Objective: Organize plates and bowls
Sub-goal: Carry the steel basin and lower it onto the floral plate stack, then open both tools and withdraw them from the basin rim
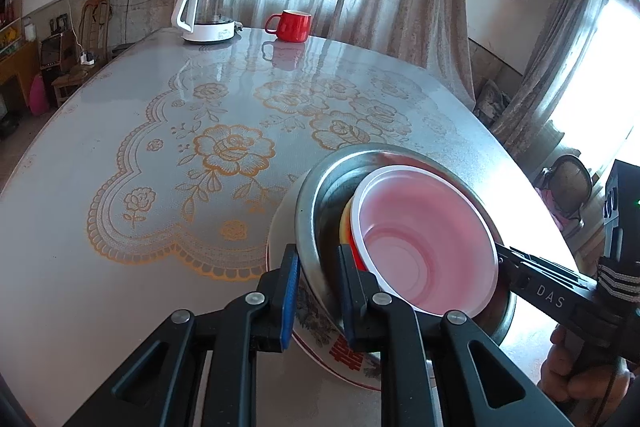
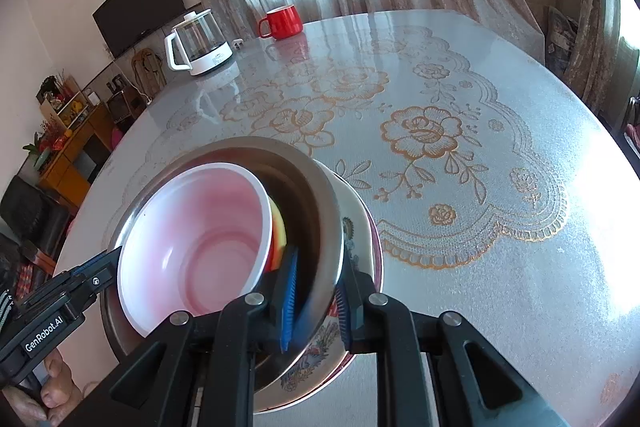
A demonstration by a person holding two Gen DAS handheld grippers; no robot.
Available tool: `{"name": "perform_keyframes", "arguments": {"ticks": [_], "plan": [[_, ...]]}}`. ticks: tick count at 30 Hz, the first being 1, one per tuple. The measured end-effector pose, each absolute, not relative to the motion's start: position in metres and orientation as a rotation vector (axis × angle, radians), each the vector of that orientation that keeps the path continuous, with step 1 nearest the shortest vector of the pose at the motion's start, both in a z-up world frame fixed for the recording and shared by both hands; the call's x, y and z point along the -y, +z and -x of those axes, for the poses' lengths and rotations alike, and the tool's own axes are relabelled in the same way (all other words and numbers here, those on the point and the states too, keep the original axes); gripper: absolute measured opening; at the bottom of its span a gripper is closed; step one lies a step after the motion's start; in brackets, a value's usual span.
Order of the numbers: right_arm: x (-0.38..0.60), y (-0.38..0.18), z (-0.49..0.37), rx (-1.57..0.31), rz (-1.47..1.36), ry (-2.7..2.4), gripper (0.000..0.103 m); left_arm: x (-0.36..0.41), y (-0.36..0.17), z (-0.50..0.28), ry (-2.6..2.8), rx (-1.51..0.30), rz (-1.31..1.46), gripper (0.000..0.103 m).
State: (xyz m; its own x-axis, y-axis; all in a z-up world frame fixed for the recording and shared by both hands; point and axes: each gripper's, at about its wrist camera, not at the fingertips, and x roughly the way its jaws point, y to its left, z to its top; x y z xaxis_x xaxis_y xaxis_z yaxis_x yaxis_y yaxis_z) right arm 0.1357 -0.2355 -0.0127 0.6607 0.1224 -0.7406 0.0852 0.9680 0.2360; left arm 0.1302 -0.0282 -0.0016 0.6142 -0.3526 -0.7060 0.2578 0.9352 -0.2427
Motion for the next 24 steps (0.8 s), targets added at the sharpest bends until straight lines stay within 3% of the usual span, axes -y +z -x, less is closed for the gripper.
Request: {"name": "perform_keyframes", "arguments": {"ticks": [24], "plan": [[0.224, -0.011, -0.125, -0.833, -0.234, -0.022, 0.023, 0.022, 0.006, -0.110, -0.332, -0.781, 0.111, 0.019]]}}
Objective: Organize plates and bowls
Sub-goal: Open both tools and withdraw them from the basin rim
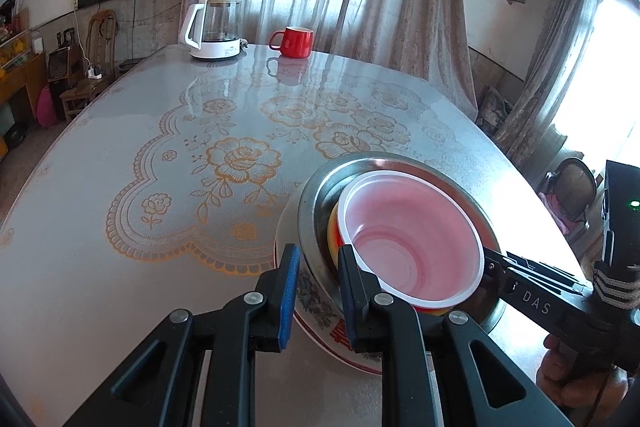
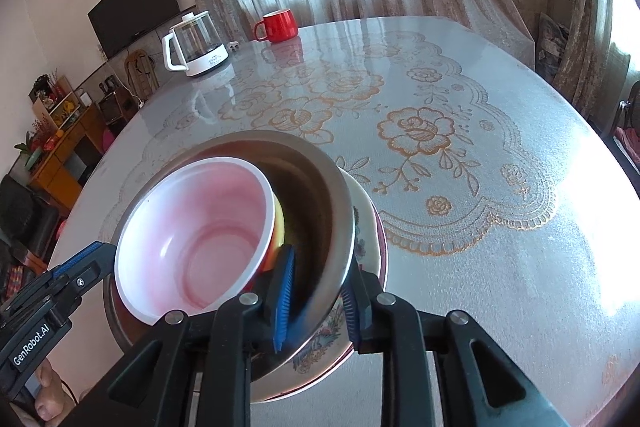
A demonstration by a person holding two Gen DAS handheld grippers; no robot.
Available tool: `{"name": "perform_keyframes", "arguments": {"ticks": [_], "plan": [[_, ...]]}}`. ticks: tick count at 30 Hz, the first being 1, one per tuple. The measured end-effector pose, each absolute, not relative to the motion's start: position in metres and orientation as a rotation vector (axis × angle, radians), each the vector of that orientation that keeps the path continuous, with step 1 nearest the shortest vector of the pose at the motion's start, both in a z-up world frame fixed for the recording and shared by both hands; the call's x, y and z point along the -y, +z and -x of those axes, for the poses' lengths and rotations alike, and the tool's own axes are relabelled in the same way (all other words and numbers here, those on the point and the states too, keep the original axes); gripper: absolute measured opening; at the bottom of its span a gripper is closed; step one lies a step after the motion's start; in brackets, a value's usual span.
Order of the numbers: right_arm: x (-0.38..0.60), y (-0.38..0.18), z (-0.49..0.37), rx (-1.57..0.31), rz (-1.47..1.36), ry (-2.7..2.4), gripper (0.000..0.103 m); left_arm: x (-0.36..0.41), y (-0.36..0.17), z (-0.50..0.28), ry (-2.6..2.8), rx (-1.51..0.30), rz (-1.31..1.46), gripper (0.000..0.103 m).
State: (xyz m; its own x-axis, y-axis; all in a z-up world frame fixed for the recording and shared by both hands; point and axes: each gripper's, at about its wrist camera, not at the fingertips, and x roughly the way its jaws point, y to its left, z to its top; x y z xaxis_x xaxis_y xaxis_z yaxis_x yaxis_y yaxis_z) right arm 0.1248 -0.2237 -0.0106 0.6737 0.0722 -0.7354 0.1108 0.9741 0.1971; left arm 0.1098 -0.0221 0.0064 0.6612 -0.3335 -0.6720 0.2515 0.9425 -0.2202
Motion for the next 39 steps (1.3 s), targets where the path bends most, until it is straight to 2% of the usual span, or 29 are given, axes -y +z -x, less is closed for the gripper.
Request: {"name": "perform_keyframes", "arguments": {"ticks": [30, 39], "plan": [[0.210, 0.005, -0.093, -0.752, -0.159, -0.090, 0.027, 0.006, 0.007, -0.085, -0.263, -0.745, 0.124, 0.025], [0.197, 0.020, -0.070, -0.661, -0.110, -0.123, 0.030, -0.007, 0.006, -0.073, -0.195, -0.700, 0.107, 0.033]]}}
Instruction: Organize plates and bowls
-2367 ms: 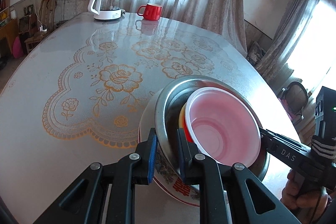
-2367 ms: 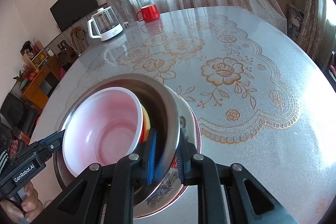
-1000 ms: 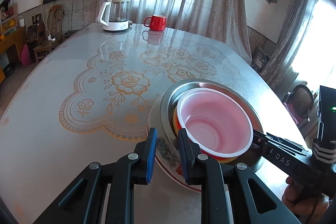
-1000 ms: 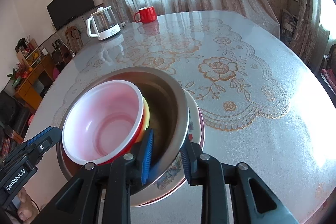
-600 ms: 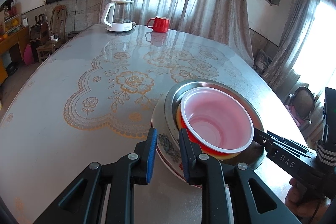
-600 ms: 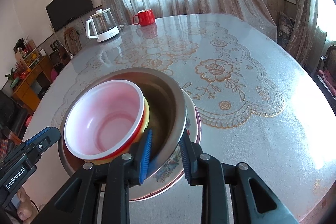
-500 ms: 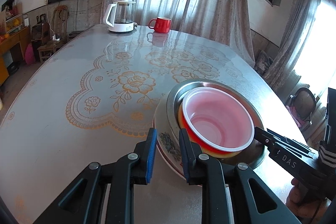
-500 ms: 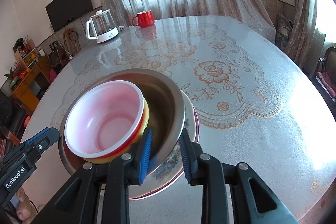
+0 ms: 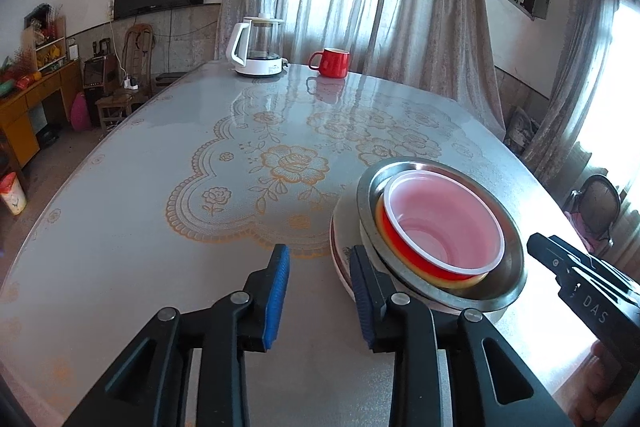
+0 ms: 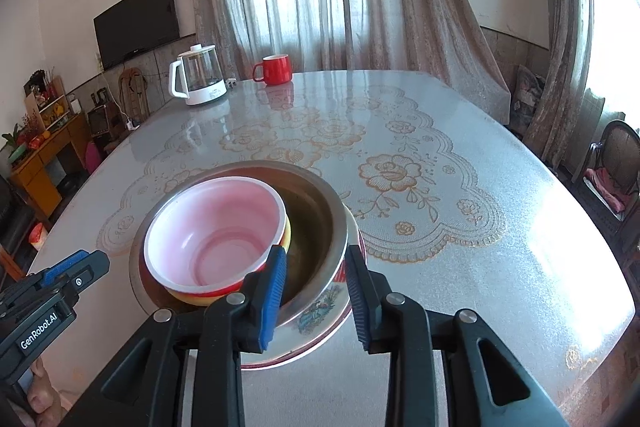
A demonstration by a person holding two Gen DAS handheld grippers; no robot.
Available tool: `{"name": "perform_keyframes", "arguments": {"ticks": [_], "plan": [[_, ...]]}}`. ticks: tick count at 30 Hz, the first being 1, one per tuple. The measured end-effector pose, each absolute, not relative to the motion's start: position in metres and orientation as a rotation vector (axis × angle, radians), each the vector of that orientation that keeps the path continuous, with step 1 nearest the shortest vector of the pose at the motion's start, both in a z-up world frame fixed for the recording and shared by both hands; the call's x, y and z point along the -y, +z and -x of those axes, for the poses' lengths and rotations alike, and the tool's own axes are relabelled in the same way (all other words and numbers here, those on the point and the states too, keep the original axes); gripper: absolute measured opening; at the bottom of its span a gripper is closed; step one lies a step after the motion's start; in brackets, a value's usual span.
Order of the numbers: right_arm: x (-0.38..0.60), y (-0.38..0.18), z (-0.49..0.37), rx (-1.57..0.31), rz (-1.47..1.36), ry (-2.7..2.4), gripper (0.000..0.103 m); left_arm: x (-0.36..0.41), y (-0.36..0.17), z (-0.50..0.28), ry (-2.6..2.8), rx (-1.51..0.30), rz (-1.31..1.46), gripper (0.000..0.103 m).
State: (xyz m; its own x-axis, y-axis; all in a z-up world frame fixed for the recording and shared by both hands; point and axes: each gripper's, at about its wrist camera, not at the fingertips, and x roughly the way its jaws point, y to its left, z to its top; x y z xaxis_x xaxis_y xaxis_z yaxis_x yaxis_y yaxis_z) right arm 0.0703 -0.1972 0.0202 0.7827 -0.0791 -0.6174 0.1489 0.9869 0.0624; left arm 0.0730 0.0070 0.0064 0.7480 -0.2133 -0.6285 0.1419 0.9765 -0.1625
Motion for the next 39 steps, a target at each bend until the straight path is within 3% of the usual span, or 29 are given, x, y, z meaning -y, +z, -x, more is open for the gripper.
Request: {"name": "perform_keyframes", "arguments": {"ticks": [4, 10, 12, 14, 22, 23, 39], "plan": [[0.187, 0.020, -0.056, -0.628, -0.102, -0.135, 0.032, -0.014, 0.004, -0.060, -0.163, -0.664, 0.095, 0.045], [0.167, 0.009, -0.033, -0.570, -0.113, -0.149, 0.048, -0.015, -0.002, -0.041, -0.145, -0.643, 0.065, 0.060], [0.162, 0.005, -0.031, -0.571, -0.105, -0.168, 0.049, -0.013, -0.004, -0.036, -0.146, -0.644, 0.060, 0.064], [0.160, 0.005, -0.028, -0.558, -0.111, -0.180, 0.049, -0.011, -0.004, -0.032, -0.146, -0.639, 0.055, 0.076], [0.162, 0.001, -0.026, -0.563, -0.109, -0.224, 0.049, 0.002, -0.002, -0.022, -0.160, -0.617, 0.010, 0.096], [0.162, 0.001, -0.026, -0.565, -0.107, -0.226, 0.049, 0.002, -0.002, -0.021, -0.157, -0.614, 0.005, 0.103], [0.167, 0.000, -0.027, -0.568, -0.126, -0.235, 0.049, 0.007, -0.002, -0.021, -0.117, -0.611, 0.003, 0.103]]}}
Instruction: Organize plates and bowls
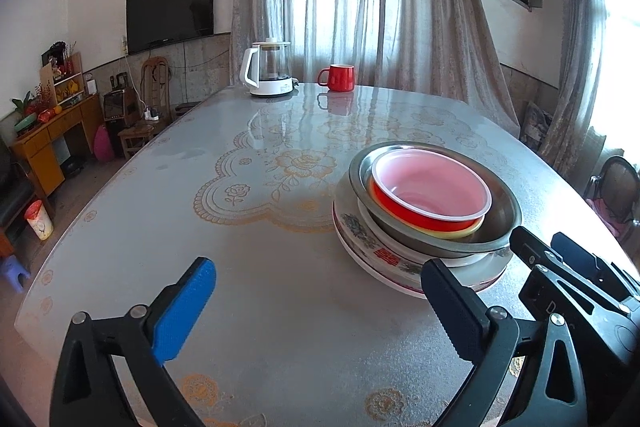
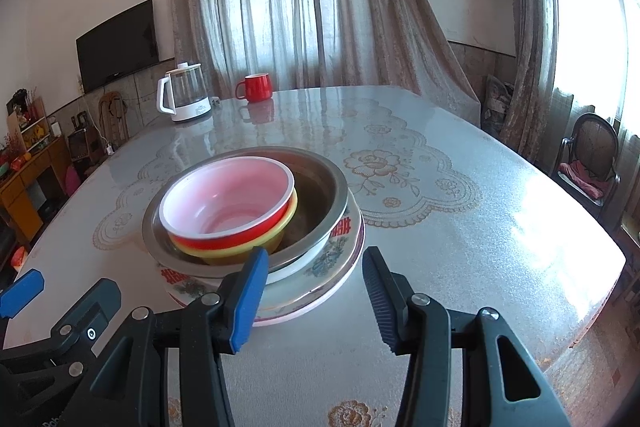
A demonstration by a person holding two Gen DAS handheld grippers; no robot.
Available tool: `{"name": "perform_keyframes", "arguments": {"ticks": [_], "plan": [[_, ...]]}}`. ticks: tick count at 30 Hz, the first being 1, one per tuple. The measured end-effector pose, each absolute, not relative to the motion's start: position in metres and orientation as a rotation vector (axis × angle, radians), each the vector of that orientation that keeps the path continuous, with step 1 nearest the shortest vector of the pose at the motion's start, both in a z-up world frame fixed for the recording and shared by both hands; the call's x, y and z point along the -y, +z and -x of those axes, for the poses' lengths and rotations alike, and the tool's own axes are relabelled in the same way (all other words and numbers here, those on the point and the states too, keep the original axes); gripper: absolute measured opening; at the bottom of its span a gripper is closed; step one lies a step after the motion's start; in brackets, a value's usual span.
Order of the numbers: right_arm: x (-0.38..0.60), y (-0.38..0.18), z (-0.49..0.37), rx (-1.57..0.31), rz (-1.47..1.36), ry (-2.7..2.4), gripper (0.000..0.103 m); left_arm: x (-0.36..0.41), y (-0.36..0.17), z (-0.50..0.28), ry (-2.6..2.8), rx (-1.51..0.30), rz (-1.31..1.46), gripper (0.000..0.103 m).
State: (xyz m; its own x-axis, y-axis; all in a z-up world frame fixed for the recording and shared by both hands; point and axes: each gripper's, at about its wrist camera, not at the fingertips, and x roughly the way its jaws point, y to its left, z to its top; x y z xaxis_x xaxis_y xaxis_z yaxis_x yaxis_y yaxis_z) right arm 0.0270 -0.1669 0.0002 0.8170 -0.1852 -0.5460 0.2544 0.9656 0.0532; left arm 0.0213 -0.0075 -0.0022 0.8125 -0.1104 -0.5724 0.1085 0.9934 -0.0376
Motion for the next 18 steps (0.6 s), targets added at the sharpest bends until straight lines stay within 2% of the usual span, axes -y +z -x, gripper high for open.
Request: {"name": "perform_keyframes", "arguments": {"ticks": [18], "plan": [[0.1703, -0.0024, -0.0320, -0.571, -0.138, -0.232, 0.050, 0.0091, -0.0007, -0.0237, -0.114, -0.603, -0.003, 0.103]]}}
